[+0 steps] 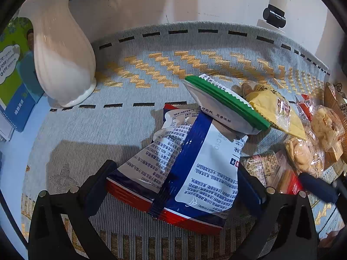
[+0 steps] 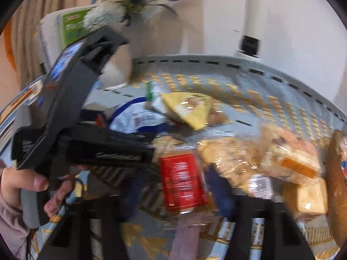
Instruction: Organize snacks
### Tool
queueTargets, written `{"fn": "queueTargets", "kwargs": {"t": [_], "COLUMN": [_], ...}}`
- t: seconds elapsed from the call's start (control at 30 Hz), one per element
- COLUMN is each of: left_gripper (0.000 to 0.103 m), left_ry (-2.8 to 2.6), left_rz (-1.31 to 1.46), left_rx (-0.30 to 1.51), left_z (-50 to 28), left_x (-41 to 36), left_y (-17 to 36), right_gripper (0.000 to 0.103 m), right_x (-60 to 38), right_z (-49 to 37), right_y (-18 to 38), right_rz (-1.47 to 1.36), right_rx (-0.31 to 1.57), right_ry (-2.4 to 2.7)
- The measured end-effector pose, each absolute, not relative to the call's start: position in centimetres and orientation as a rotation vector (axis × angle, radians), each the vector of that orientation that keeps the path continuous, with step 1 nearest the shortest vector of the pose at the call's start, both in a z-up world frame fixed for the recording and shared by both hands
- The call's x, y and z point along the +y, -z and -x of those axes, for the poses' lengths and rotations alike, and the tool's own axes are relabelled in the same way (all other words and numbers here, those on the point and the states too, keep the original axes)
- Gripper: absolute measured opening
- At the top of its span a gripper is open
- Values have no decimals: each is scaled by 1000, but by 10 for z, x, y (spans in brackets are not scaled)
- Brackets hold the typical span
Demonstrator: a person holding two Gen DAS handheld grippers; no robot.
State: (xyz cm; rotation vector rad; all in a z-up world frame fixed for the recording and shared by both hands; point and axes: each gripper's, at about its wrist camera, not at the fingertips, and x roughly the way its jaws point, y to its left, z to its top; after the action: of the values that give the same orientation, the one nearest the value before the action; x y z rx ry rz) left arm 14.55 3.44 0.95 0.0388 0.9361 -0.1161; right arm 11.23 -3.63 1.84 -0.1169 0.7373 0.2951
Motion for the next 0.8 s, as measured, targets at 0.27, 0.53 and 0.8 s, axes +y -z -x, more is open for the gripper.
{"fn": "queueTargets", "kwargs": {"t": [0.27,0.53,0.8], "left_gripper": [103,103,103], "left_ry": [119,116,112], "left_rz": [-29,-34,-40], "left_rx": [935,937,940], "left_z": [-145,-146,-146], "left_x": [35,35,33], "left_y": [-10,-9,-9], "right_gripper": [34,34,34], "right_x": [-49,-61,-66], "right_z": [-114,-118,-115], "right_y": [-18,-18,-16], "right_rz": [37,-3,-36], "right_rx": [751,765,779], "right_ry": [-329,-350,-339]}}
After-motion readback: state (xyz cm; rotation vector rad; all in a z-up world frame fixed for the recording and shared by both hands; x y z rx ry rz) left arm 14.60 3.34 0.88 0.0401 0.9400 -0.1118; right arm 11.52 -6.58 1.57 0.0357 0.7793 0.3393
